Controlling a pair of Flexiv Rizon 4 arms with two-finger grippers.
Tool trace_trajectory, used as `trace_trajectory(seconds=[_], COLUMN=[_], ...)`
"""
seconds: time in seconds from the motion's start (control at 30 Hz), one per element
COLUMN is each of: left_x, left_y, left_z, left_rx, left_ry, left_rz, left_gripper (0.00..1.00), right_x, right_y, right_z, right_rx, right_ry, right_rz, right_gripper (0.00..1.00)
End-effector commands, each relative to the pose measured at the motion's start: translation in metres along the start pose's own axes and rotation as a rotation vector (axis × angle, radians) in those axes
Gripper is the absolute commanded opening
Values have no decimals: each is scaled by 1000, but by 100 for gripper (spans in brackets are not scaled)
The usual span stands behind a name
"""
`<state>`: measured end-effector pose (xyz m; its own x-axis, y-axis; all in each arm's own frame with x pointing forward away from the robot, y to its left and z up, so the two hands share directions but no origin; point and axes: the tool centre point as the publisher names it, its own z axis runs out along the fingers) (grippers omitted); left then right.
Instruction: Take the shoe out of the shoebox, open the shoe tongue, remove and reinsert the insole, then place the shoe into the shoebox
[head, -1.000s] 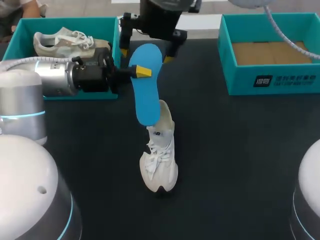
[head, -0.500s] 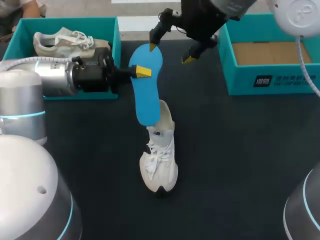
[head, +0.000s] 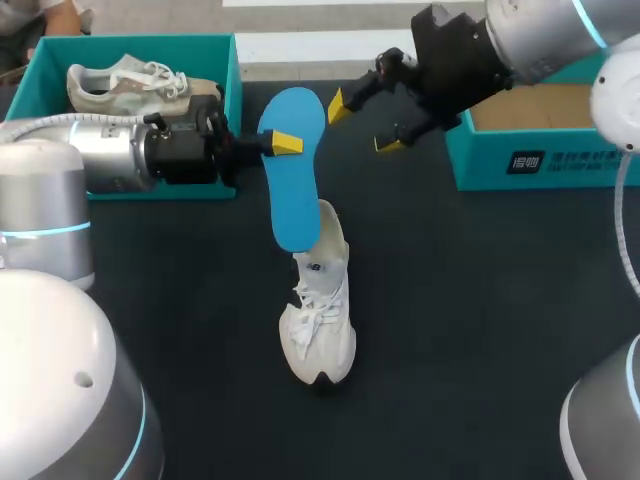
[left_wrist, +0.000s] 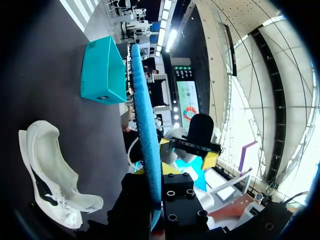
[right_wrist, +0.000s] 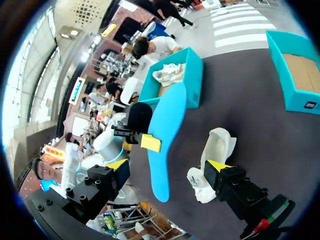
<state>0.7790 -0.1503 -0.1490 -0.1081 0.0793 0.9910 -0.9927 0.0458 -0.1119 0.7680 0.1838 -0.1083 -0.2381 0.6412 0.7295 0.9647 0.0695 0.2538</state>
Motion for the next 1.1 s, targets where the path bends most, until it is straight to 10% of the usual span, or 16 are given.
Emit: trace_trajectory(seconds=[0.03,1.1], left_x=[0,0], left_y=[1,1], left_z=[0,0], left_rx=[2,2], left_ry=[-1,-1], left_rz=[0,0], left_gripper=[0,0], right_x=[-11,-46], right_y=[4,-1], right_z=[12,4], right_rx=[18,8], right_ry=[642,629], right_rz=[-4,98], right_gripper=[100,100])
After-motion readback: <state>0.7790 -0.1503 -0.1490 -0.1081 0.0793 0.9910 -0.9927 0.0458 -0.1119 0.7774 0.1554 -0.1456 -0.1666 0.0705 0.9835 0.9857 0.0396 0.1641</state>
